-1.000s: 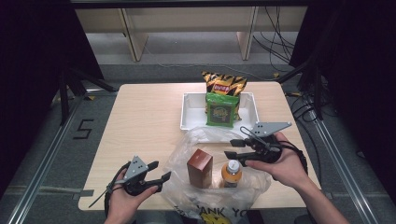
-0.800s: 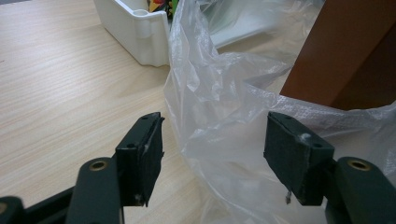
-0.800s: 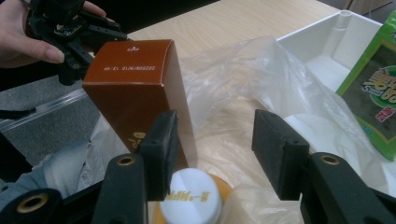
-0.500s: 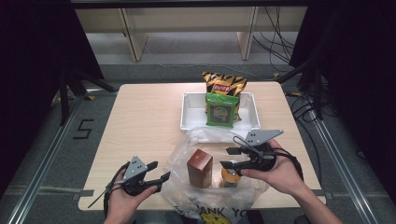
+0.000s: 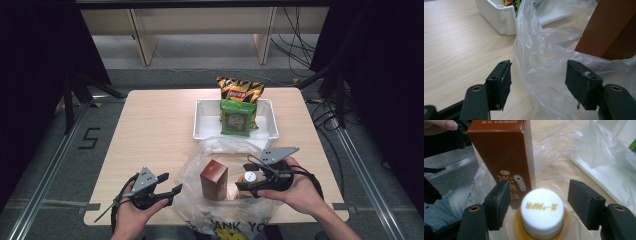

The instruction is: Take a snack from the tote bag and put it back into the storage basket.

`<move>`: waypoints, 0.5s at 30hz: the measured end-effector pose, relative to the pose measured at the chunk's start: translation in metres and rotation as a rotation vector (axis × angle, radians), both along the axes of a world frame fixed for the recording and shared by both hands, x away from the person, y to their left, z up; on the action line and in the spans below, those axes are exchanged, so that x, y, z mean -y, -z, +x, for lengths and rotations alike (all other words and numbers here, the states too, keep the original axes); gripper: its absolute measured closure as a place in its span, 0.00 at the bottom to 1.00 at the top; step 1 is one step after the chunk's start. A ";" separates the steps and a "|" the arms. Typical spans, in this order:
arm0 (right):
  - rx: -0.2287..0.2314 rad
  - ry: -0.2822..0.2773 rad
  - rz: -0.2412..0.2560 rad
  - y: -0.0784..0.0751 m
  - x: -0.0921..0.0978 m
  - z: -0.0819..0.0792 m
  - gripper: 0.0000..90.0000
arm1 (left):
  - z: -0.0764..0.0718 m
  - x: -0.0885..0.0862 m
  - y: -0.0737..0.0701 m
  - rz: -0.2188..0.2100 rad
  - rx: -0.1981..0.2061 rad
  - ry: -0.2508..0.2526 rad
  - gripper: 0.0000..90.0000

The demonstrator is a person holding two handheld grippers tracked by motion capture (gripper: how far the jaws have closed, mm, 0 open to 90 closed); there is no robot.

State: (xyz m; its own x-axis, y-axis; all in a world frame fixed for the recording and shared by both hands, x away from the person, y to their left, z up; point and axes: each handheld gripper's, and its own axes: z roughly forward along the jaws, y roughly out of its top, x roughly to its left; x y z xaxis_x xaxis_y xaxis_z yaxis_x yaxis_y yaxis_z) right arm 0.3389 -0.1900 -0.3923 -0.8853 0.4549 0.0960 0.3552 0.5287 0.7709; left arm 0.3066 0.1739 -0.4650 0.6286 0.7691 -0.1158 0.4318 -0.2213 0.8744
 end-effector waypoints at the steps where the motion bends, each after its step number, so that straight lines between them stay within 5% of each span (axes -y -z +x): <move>1: 0.015 -0.018 -0.011 0.002 0.001 0.001 0.37 | 0.000 0.000 0.000 -0.004 -0.003 -0.001 0.41; 9: -0.037 0.040 -0.002 0.018 0.004 -0.004 0.30 | 0.000 0.001 0.001 -0.004 -0.008 -0.007 0.41; 15: -0.026 0.048 -0.007 0.028 0.009 -0.004 0.29 | -0.001 0.002 0.001 0.000 -0.009 -0.004 0.41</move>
State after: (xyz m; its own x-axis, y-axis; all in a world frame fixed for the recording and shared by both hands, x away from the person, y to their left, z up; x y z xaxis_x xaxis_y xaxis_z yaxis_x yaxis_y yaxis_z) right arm 0.3346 -0.1993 -0.4207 -0.8598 0.4973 0.1158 0.4003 0.5156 0.7576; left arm 0.3059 0.1718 -0.4659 0.6248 0.7712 -0.1219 0.4406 -0.2194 0.8705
